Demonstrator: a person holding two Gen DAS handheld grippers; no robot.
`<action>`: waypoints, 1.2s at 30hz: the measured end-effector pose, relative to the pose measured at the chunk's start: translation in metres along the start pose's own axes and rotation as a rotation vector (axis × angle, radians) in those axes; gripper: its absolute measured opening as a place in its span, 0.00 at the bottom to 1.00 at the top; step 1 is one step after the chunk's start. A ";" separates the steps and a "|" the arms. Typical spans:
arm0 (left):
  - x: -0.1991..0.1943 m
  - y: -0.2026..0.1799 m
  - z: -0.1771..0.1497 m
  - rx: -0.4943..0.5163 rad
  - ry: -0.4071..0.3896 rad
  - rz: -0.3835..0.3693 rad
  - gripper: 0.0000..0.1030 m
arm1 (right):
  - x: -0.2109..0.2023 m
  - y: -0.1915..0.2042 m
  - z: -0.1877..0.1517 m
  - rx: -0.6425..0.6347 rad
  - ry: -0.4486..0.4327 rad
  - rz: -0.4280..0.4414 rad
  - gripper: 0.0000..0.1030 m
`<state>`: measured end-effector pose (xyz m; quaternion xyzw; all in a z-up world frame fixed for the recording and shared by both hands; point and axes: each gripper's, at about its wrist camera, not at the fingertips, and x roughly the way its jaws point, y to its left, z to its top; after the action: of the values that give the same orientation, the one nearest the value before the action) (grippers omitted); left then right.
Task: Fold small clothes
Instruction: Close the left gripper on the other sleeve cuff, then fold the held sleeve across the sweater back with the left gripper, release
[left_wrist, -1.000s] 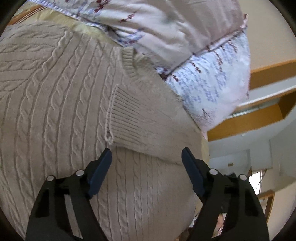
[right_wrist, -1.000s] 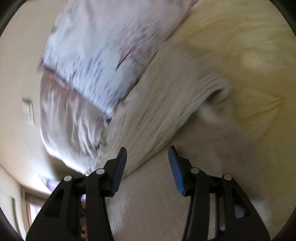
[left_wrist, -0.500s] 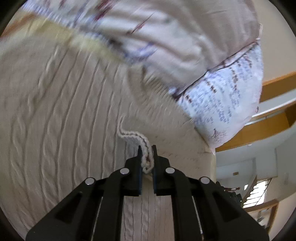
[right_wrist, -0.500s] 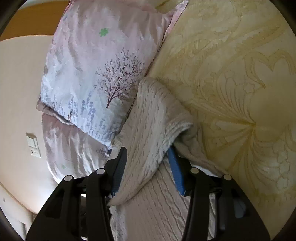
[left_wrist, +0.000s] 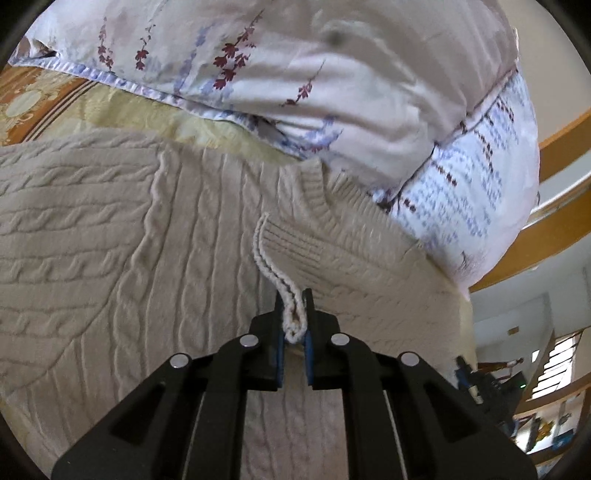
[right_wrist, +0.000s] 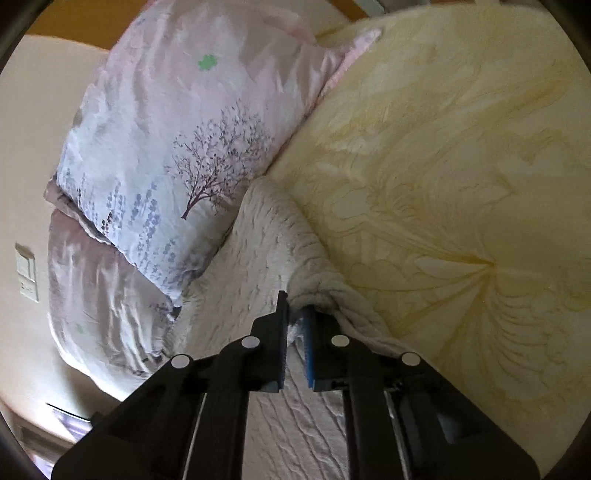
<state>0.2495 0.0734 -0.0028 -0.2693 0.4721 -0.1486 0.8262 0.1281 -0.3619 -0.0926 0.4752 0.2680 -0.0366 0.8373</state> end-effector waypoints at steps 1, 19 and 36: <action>0.000 -0.001 -0.001 0.020 -0.004 0.020 0.08 | 0.000 0.003 -0.002 -0.026 -0.005 -0.030 0.07; -0.151 0.092 -0.051 -0.068 -0.307 0.111 0.72 | -0.013 0.075 -0.060 -0.434 0.053 0.053 0.80; -0.224 0.271 -0.052 -0.687 -0.503 0.067 0.41 | -0.002 0.082 -0.073 -0.461 0.142 0.130 0.86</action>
<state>0.0883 0.3891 -0.0255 -0.5412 0.2864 0.1145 0.7823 0.1219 -0.2575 -0.0572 0.2892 0.2965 0.1129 0.9032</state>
